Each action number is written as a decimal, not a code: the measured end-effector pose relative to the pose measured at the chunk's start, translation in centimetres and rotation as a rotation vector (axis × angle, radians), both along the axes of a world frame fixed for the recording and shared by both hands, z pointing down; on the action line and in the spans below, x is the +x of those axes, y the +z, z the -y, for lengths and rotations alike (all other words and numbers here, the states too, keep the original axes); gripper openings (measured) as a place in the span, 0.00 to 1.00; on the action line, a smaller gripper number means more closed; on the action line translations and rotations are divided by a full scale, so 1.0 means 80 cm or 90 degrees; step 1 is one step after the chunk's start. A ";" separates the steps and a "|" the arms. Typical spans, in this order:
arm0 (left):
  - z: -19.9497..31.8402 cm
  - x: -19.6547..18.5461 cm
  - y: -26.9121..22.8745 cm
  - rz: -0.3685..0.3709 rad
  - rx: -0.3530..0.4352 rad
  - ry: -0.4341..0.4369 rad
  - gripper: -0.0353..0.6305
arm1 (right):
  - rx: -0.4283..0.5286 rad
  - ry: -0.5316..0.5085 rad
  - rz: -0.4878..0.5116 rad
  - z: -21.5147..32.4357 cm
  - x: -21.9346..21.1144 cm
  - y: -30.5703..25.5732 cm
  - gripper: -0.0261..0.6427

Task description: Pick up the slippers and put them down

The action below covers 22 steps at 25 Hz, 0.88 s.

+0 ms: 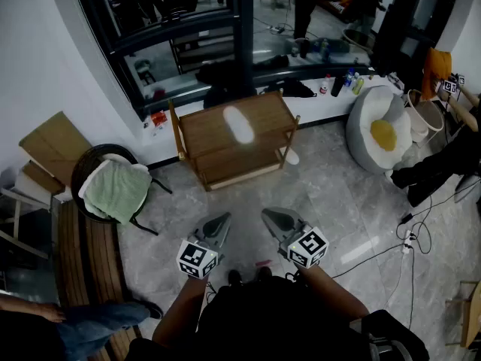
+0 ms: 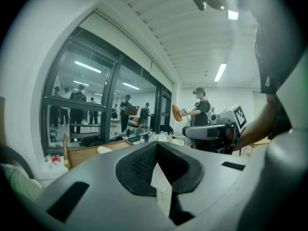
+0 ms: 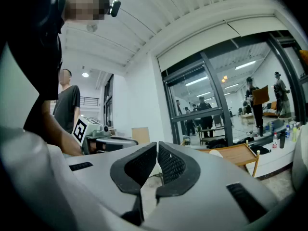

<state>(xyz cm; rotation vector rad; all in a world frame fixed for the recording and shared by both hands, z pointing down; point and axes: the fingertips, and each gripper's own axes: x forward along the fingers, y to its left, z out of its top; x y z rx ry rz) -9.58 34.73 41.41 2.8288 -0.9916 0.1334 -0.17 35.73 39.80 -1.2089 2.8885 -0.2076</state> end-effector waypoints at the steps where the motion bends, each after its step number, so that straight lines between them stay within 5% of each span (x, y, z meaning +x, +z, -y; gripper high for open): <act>1: 0.000 0.001 0.001 0.001 0.000 0.000 0.06 | -0.001 0.000 -0.001 0.000 0.000 0.001 0.08; 22: 0.000 0.013 0.011 0.002 -0.016 -0.003 0.06 | -0.011 0.000 0.031 0.008 0.006 -0.001 0.08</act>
